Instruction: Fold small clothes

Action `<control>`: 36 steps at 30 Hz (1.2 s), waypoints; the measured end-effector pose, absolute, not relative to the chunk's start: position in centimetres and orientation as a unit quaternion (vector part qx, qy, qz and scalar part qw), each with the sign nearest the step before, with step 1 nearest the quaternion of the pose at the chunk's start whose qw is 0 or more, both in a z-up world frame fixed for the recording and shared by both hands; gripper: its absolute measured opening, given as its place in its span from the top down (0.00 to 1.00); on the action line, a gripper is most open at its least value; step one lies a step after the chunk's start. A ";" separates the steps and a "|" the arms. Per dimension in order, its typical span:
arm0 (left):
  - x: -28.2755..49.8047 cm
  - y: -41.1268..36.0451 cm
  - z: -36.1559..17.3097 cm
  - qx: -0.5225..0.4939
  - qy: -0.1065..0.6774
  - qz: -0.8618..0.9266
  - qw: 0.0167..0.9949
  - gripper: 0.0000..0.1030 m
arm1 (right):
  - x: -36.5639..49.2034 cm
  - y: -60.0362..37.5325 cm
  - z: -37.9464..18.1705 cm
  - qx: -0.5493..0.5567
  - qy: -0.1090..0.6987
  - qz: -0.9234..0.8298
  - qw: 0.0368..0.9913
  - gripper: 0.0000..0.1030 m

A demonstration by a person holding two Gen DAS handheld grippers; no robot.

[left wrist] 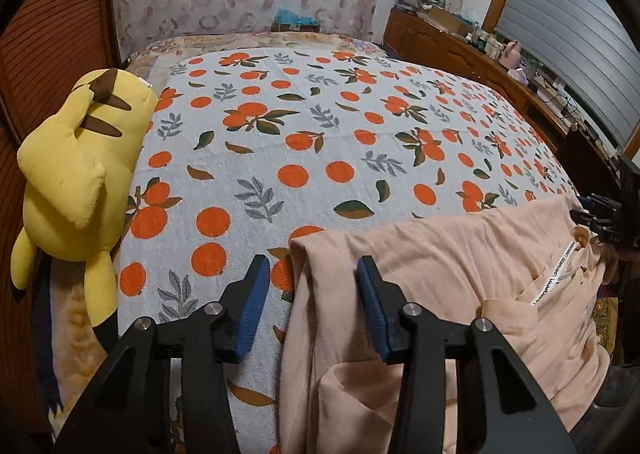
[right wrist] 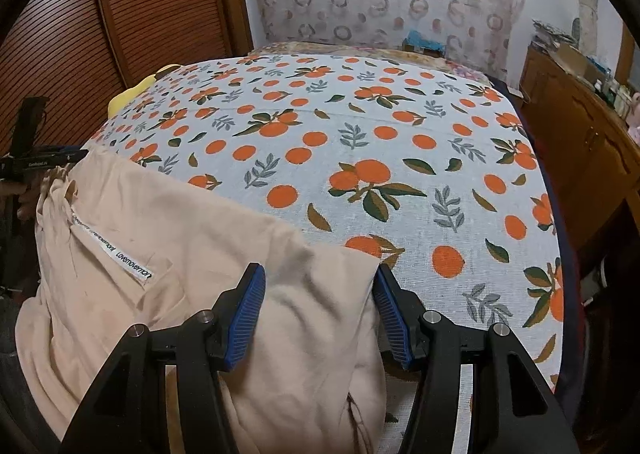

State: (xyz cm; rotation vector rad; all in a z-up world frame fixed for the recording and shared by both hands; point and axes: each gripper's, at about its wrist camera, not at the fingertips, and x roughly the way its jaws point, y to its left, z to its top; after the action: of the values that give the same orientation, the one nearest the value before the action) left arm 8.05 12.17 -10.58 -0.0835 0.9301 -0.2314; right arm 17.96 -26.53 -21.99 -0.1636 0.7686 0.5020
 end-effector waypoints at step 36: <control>-3.9 12.8 23.5 -0.064 0.049 -0.203 0.976 0.92 | -2.2 -33.0 10.4 -0.112 -0.033 0.212 0.970 0.91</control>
State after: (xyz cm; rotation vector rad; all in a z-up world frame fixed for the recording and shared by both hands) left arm -3.87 12.78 23.49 -0.1283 0.0996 -0.4089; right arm -2.16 -32.98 10.41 -0.2272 -0.0659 0.4280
